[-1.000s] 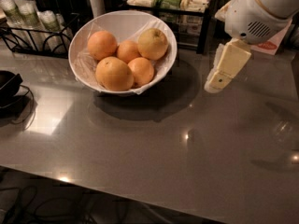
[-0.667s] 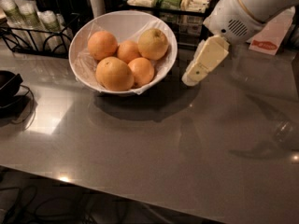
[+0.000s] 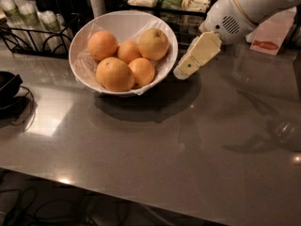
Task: Pick orange from white bowl
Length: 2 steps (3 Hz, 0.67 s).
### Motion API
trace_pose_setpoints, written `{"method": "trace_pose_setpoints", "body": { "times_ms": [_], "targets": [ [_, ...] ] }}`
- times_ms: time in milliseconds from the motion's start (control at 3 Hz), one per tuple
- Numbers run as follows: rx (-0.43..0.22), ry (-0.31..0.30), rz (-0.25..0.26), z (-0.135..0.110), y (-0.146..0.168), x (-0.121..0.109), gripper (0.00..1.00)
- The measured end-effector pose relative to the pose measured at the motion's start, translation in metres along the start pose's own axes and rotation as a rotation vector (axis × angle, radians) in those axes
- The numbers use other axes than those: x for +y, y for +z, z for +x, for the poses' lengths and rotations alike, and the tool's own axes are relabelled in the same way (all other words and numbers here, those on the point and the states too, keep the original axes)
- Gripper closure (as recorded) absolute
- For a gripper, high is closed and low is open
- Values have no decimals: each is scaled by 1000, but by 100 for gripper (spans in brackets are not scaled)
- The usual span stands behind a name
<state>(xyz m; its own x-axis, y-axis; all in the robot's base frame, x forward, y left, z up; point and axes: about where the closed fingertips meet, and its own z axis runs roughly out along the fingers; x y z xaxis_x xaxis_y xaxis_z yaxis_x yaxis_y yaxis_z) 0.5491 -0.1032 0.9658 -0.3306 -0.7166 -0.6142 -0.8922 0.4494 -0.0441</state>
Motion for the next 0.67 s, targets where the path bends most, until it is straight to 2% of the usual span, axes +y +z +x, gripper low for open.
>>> {"method": "trace_pose_setpoints", "body": {
  "times_ms": [333,667],
  "targets": [
    [0,0,-1,0,0,0,0],
    [-57,55,-87,-4,26,16,0]
  ]
}}
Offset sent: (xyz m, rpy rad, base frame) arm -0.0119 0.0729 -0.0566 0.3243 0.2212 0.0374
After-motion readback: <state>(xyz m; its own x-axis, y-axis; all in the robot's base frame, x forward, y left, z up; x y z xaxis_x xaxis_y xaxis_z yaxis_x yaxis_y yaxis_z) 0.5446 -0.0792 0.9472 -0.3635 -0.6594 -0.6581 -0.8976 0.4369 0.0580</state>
